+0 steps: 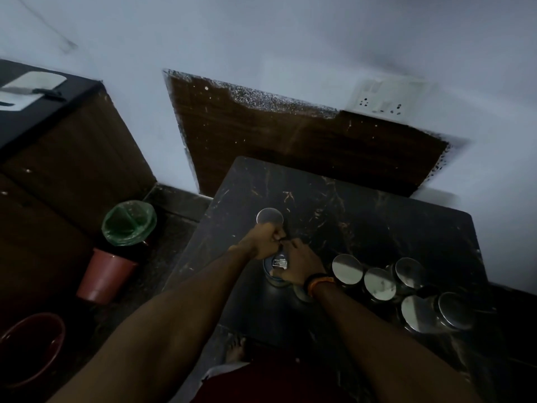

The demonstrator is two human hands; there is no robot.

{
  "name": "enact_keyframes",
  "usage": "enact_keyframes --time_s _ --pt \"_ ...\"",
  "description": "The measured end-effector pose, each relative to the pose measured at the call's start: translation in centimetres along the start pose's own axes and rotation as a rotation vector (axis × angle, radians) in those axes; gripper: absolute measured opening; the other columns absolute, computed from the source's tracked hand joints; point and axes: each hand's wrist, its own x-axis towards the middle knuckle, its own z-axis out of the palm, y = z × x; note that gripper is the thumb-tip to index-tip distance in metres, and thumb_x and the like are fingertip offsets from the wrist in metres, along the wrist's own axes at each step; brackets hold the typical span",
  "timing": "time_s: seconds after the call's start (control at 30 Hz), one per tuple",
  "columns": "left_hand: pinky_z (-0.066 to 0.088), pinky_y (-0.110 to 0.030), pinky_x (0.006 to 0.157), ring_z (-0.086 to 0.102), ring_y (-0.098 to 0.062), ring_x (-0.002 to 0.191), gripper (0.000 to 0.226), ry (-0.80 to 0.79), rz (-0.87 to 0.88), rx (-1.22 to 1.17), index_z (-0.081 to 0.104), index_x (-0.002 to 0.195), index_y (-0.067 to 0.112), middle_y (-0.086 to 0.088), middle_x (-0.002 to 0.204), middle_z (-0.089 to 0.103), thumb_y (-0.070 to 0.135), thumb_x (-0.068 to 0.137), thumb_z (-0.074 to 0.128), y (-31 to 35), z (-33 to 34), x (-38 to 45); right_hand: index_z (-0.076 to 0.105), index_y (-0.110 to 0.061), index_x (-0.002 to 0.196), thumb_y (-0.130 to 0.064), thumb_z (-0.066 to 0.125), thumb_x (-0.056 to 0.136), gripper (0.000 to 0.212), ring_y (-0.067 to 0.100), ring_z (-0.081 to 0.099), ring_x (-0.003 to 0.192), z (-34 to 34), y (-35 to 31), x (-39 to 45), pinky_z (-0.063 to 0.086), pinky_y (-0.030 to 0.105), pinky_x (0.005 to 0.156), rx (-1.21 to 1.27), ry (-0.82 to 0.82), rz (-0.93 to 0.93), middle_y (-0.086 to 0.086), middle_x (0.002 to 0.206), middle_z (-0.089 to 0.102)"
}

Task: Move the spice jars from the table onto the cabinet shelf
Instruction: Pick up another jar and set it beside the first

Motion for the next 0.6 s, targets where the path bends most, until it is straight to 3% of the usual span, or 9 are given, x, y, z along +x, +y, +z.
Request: enact_keyframes --time_s 0.17,0.23,0.3,0.37,0.43,0.6 --pt "0.046 -0.016 0.074 0.061 -0.014 0.093 0.019 0.047 -0.068 -0.137 0.067 0.107 0.008 -0.007 0.105 0.067 0.021 0.094 0.061 -1.0 -0.3 0.0 0.041 -0.026 0.144 -0.040 0.064 0.083 0.066 0.029 0.054 0.115 1.0 0.2 -0.1 0.049 0.038 0.096 -0.002 0.107 -0.071 0.006 0.133 0.046" --pt "0.045 -0.014 0.074 0.062 -0.014 0.096 0.020 0.064 -0.075 -0.152 0.068 0.108 0.009 -0.007 0.108 0.068 0.023 0.094 0.062 -1.2 -0.4 -0.1 0.042 -0.030 0.143 -0.051 0.061 0.083 0.066 0.027 0.054 0.113 1.2 0.2 -0.2 0.049 0.039 0.094 -0.043 0.122 -0.101 0.004 0.130 0.046" --pt "0.043 -0.013 0.073 0.062 -0.013 0.097 0.020 0.083 -0.082 -0.158 0.067 0.109 0.010 -0.007 0.110 0.068 0.022 0.094 0.062 -1.6 -0.4 -0.1 0.036 -0.031 0.147 -0.065 0.063 0.077 0.082 0.028 0.052 0.114 1.3 0.1 0.0 0.048 0.042 0.095 -0.074 0.081 -0.091 0.004 0.132 0.045" --pt "0.046 -0.015 0.074 0.064 -0.016 0.099 0.018 0.093 -0.094 -0.177 0.067 0.108 0.010 -0.009 0.110 0.068 0.020 0.095 0.061 -1.9 -0.3 -0.2 0.030 -0.030 0.150 -0.066 0.068 0.072 0.094 0.028 0.050 0.118 1.5 0.2 0.2 0.048 0.043 0.096 -0.121 0.038 -0.086 0.005 0.135 0.042" --pt "0.049 -0.020 0.077 0.066 -0.019 0.099 0.016 0.099 -0.113 -0.213 0.067 0.106 0.008 -0.011 0.108 0.069 0.017 0.095 0.059 -2.1 -0.2 -0.3 0.031 -0.029 0.149 -0.061 0.070 0.073 0.092 0.029 0.049 0.119 1.9 0.4 0.4 0.048 0.042 0.097 -0.129 0.040 -0.083 0.005 0.135 0.041" --pt "0.056 -0.033 0.092 0.068 -0.011 0.096 0.018 0.165 -0.123 -0.357 0.069 0.106 0.008 -0.005 0.104 0.071 0.004 0.093 0.058 -2.2 -1.2 -0.7 0.036 -0.032 0.146 -0.052 0.078 0.069 0.090 0.029 0.049 0.121 0.5 -0.1 1.0 0.046 0.042 0.101 0.110 0.037 -0.010 0.005 0.136 0.041"
